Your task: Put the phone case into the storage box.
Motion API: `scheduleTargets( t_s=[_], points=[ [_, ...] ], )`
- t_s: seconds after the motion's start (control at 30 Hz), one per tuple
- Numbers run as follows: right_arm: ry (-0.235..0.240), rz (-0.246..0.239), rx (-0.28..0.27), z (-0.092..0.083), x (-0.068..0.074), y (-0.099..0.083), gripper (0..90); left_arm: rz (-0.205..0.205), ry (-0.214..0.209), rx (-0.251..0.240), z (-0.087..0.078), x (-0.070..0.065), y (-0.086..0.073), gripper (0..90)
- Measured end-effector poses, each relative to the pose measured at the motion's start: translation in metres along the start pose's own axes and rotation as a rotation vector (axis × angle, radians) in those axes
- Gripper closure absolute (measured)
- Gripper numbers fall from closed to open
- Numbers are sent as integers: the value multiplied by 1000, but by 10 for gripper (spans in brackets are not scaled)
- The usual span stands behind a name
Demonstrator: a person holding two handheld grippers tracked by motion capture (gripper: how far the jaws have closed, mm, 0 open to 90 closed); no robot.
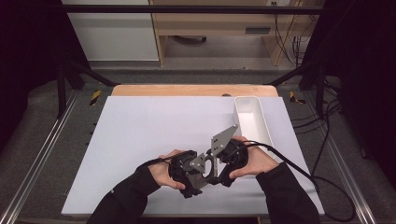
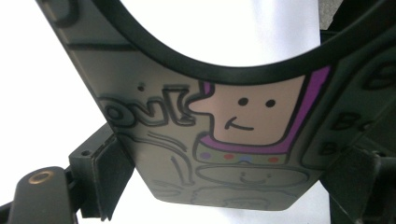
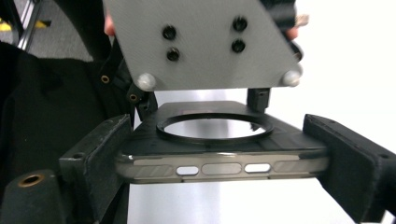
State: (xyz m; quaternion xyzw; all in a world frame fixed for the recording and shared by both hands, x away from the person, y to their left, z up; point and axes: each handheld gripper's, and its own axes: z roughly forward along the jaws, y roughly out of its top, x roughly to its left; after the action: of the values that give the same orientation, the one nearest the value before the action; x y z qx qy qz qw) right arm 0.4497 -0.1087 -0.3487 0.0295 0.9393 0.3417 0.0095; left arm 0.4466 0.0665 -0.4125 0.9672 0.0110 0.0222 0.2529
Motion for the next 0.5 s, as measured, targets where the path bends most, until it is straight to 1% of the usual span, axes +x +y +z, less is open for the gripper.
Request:
scheduleTargets(
  t_s=[0.03,0.07,0.13,0.23,0.37,0.5],
  points=[
    [-2,-1,-10,-2,0,0,88,-4,5,-2,0,0,-1,116],
    [2,6,-19,-3,0,0,77,-5,0,-4,0,0,-2,116],
    [-15,7,-36,-7,1,0,70,-14,-1,-14,0,1,-4,116],
    [-23,14,-58,-13,2,0,47,-17,5,-25,-2,1,-6,116],
    [-49,24,-96,-23,2,-3,36,-24,4,-41,-5,2,-8,116],
    [-68,42,-152,-33,2,-9,32,-29,11,-68,-9,3,-10,115]
  ],
)
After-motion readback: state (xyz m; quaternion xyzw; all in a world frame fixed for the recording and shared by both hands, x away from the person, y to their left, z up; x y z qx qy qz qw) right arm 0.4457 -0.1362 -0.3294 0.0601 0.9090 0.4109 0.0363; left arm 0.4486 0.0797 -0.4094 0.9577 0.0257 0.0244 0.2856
